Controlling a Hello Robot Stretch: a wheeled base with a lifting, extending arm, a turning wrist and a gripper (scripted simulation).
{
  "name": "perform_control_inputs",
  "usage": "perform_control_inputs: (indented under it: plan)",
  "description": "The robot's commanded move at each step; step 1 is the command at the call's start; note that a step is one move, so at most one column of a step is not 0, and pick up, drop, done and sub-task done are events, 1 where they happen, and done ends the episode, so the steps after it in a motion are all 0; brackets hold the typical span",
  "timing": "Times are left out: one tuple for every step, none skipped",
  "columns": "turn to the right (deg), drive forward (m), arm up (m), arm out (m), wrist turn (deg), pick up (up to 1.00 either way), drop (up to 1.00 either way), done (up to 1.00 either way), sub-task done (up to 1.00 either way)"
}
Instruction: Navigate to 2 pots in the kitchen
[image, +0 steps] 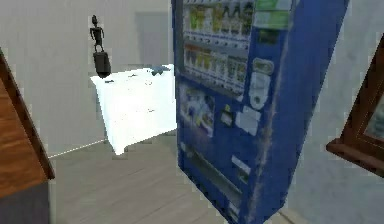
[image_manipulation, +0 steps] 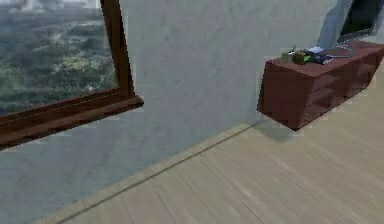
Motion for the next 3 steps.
perform_control_inputs:
  plan:
    - [0.0, 0.45, 0.00, 0.00, 0.0, 0.00, 0.00, 0.00, 0.00]
    - [-45.0, 0.00, 0.00, 0.00, 0.0, 0.00, 0.00, 0.00, 0.00]
    - [-36.0, 0.00, 0.00, 0.00, 0.0, 0.00, 0.00, 0.00, 0.00]
